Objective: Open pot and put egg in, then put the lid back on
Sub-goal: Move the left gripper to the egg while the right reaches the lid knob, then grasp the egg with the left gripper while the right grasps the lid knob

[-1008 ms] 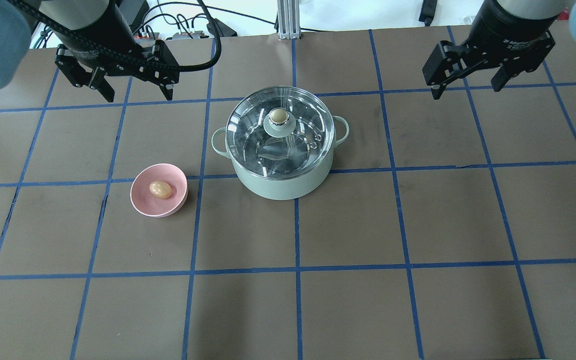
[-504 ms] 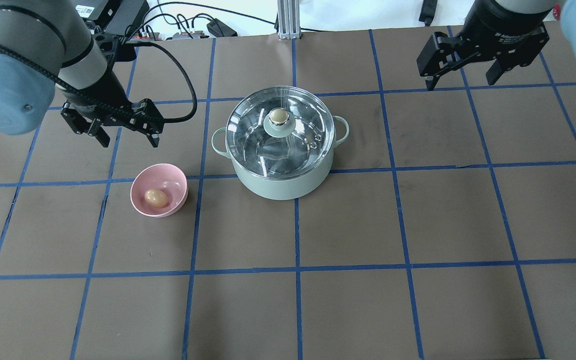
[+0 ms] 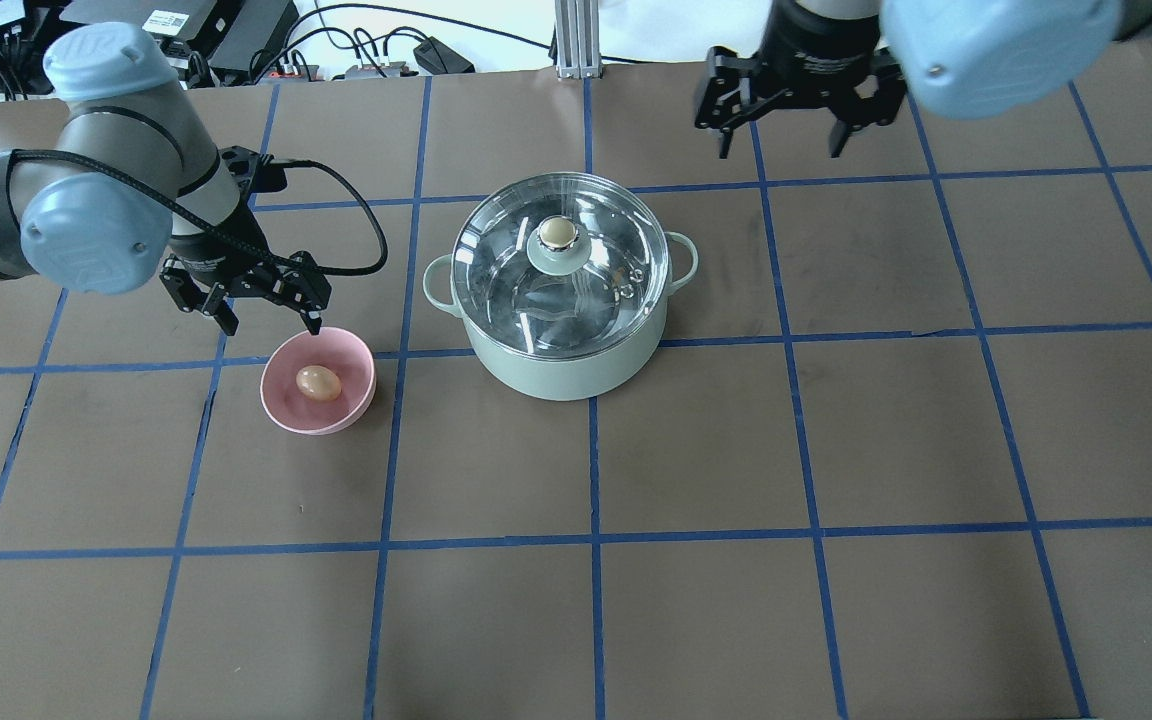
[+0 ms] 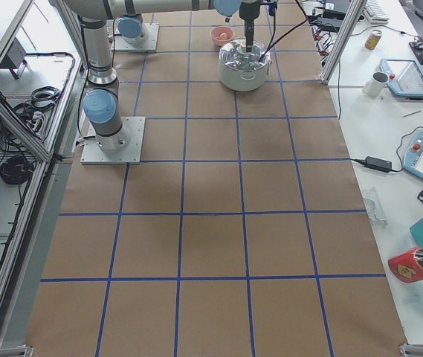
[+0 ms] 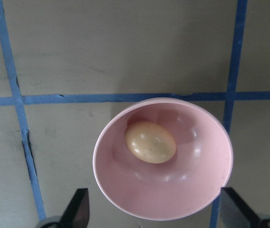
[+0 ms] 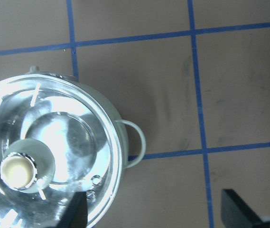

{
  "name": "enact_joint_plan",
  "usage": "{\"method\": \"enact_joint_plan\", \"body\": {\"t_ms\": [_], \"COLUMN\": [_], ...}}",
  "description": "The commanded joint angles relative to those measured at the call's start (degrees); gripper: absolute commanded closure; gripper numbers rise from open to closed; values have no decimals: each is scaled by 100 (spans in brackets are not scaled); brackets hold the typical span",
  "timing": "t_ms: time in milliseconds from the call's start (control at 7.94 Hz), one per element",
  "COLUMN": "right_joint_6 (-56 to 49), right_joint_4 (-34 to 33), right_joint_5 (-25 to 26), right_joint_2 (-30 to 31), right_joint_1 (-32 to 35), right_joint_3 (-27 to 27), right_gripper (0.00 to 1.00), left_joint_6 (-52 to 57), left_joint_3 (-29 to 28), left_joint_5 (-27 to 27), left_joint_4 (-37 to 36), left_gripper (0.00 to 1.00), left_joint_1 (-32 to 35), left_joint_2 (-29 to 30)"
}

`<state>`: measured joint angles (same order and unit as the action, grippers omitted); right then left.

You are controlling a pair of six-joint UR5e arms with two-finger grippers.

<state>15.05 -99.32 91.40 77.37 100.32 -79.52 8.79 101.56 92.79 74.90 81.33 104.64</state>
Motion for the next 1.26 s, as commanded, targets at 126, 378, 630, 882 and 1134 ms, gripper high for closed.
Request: {"method": "enact_joint_plan", "body": {"t_ms": [126, 378, 630, 882, 1134], "right_joint_6": [1271, 1299, 1378, 1361, 1291], "right_joint_4": [-973, -975, -1028, -1028, -1133], "right_joint_5": [-17, 27, 27, 27, 18], "right_joint_2": [-985, -1145, -1391, -1453, -1471], "right_joint_1": [918, 1138, 1332, 1350, 1359], "right_joint_3": [121, 112, 121, 121, 121], "right_gripper": [0, 0, 0, 0, 15], "left_joint_6": [-88, -80, -80, -88, -88], "left_joint_3": [189, 198, 207, 216, 216], "left_joint_5": [-7, -6, -6, -6, -15], "left_joint_4": [-98, -160, -178, -178, -239], "left_gripper": [10, 10, 12, 12, 17], "left_joint_1": [85, 85, 85, 85, 85], "left_joint_2": [469, 557, 759, 812, 900]}}
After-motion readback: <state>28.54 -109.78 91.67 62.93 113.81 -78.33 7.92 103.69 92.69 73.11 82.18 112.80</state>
